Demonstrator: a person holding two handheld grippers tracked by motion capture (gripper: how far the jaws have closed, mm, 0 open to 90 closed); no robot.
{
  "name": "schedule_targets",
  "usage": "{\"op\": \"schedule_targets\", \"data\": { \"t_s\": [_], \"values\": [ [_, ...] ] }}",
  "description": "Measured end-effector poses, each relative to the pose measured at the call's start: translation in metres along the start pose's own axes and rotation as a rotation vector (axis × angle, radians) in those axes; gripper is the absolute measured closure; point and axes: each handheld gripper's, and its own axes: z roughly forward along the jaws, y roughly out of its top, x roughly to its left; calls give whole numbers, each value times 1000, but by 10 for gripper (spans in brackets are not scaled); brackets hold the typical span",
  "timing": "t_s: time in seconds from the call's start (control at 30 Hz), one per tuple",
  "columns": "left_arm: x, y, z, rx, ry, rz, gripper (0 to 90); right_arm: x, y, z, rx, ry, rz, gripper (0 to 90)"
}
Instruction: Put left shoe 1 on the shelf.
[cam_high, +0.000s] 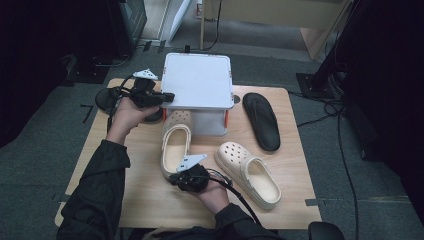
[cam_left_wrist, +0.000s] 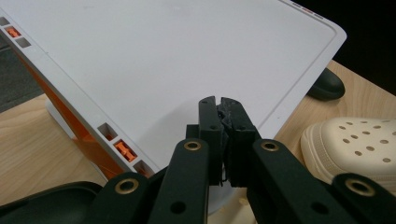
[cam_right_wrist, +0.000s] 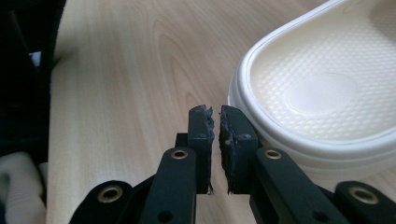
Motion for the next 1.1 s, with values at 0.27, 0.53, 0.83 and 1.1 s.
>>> {"op": "schedule_targets", "data": {
  "t_s": [0.27, 0.53, 0.83, 1.1],
  "values": [
    [-1, 0, 1, 2, -2, -1, 889, -7, -5, -6, -8, -15, 23, 792],
    [1, 2, -2, 8, 12, -10, 828, -9, -7, -8, -30, 14, 57, 739],
    [5, 1, -5, 3, 34, -12, 833, -52, 30, -42, -153, -183, 117, 651],
    [6, 0, -5, -5, 25, -21, 849, -88, 43, -39, -138, -330, 145, 566]
  ]
}}
